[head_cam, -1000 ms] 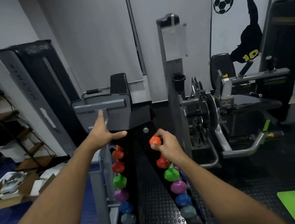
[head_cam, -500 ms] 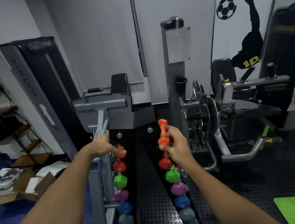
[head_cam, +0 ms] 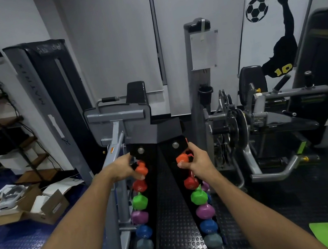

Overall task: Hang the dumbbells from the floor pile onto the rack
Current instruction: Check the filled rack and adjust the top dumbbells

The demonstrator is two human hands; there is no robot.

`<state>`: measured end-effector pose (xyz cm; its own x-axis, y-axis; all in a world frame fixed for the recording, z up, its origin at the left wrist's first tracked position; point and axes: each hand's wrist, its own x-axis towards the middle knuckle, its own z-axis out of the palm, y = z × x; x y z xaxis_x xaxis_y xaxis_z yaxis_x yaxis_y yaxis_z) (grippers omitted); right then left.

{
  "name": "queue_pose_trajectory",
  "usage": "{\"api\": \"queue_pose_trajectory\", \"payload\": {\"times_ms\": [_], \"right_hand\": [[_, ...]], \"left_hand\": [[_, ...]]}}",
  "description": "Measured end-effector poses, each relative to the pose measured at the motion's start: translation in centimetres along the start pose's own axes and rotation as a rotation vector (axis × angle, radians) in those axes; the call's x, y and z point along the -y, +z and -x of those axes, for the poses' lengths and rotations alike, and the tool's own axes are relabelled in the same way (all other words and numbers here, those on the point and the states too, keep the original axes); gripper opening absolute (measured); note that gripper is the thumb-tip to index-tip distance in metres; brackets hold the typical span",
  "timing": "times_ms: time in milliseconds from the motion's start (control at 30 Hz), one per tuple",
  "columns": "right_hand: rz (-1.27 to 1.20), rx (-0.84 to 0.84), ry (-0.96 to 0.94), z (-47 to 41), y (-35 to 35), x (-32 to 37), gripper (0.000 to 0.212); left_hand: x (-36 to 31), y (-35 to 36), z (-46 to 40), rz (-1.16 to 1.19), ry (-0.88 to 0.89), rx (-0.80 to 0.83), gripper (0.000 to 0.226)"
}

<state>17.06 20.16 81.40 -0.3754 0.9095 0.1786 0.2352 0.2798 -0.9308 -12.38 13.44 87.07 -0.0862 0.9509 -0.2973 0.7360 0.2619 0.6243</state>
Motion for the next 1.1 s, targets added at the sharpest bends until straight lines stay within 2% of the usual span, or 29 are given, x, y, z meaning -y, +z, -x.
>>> {"api": "queue_pose_trajectory", "payload": {"times_ms": [133, 233, 333, 467, 567, 667, 900, 1000, 1100], "right_hand": [[0.05, 0.01, 0.044, -0.4, -0.3, -0.2, 0.068], [0.085, 0.03, 0.059, -0.5, -0.6, -0.6, 0.076], [0.148, 0.021, 0.044, -0.4, -0.8, -0.7, 0.061], [0.198, 0.002, -0.014, -0.3, -0.7, -0.4, 0.059], [0.199, -0.014, -0.05, 0.0, -0.5, -0.4, 0.046], [0.186, -0.056, -0.033, 0.4, -0.2, -0.4, 0.043], [0.128, -0.072, -0.009, 1.2, 0.3, -1.5, 0.048], [0.201, -0.055, -0.034, 1.2, 0.2, -1.4, 0.047], [0.265, -0.04, -0.025, 1.0, 0.2, -1.5, 0.055]], "left_hand": [[1.4, 0.7, -1.3, -0.053, 0.047, -0.037, 0.083], [1.1, 1.0, -1.2, -0.037, 0.064, -0.037, 0.059], [1.3, 1.3, -1.4, 0.012, 0.109, -0.015, 0.053], [1.7, 1.1, -1.5, 0.056, 0.15, 0.006, 0.057], [1.9, 0.8, -1.5, 0.087, 0.164, 0.011, 0.054], [2.2, 0.6, -1.5, 0.105, 0.182, 0.019, 0.051], [2.5, 0.9, -1.5, 0.139, 0.22, 0.014, 0.059], [2.8, 1.1, -1.6, 0.111, 0.245, -0.003, 0.064], [2.9, 1.3, -1.5, 0.104, 0.266, -0.027, 0.066]]}}
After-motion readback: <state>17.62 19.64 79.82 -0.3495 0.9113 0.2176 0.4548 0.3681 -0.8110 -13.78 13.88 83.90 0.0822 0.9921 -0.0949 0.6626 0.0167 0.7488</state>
